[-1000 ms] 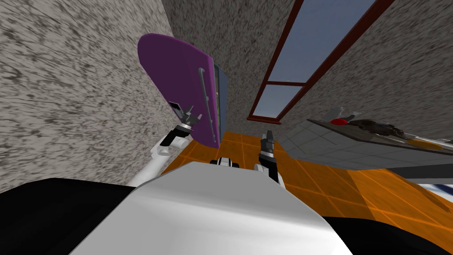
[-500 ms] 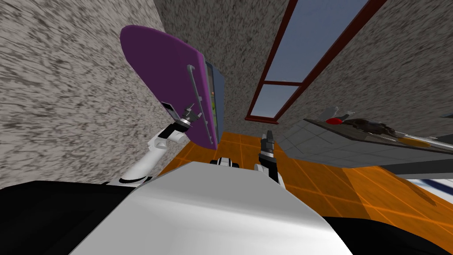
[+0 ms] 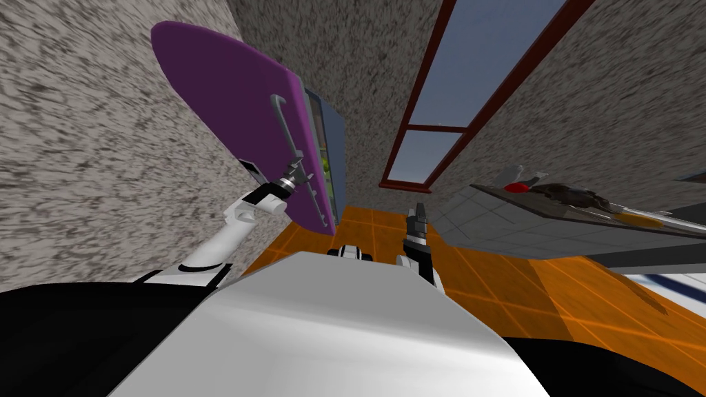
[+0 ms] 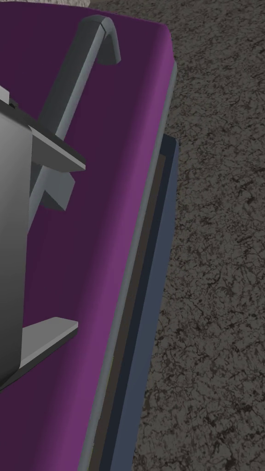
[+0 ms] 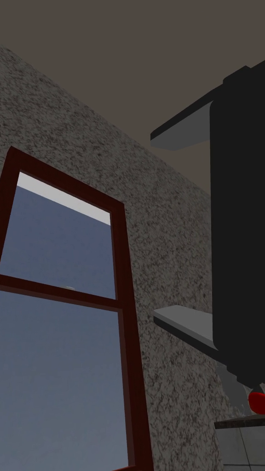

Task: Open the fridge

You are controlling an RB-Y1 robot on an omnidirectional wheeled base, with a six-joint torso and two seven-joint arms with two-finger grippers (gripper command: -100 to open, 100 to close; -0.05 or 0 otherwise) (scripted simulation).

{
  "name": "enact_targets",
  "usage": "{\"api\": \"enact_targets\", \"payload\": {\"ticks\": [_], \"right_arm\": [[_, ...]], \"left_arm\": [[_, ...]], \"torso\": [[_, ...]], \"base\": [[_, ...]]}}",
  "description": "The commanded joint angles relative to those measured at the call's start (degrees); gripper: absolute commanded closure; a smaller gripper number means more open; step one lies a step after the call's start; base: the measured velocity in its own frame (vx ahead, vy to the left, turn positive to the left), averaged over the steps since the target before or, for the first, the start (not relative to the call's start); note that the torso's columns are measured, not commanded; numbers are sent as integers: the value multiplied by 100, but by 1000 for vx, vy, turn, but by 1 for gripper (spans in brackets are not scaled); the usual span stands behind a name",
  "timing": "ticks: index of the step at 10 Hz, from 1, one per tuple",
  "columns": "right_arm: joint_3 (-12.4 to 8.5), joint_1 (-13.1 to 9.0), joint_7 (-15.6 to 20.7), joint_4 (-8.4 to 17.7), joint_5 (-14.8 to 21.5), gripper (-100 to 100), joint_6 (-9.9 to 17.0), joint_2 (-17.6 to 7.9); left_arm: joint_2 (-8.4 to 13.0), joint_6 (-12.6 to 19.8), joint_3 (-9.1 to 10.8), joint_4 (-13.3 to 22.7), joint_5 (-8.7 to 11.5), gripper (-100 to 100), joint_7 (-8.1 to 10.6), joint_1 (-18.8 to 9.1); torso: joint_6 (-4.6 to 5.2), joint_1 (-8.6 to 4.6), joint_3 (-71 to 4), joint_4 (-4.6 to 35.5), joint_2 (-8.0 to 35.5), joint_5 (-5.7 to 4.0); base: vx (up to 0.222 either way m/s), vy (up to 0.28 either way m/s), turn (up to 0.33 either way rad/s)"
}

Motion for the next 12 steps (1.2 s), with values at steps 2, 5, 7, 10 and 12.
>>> {"api": "enact_targets", "payload": {"ticks": [2,5,7,10,12], "right_arm": [[0,0,0,0,0,0,0,0],[0,0,0,0,0,0,0,0],[0,0,0,0,0,0,0,0],[0,0,0,0,0,0,0,0],[0,0,0,0,0,0,0,0]], "left_arm": [[589,590,100,368,409,-100,277,-448],[890,1012,146,545,597,-100,397,-661],[1159,1330,191,725,784,-100,511,-874],[1680,1824,277,1093,1151,-100,720,-1284],[1932,2135,318,1280,1330,-100,817,-1501]], "torso": [[1,-8,-5,-2,-7,-3],[3,-12,-13,-5,-20,-4],[1,-3,-2,0,-3,-1],[2,-8,-3,-2,-5,-3],[1,1,-5,-3,-8,0]], "base": [[50,-80,-27],[62,-78,-23],[46,-63,-19],[47,-83,-15],[45,-58,-10]]}}
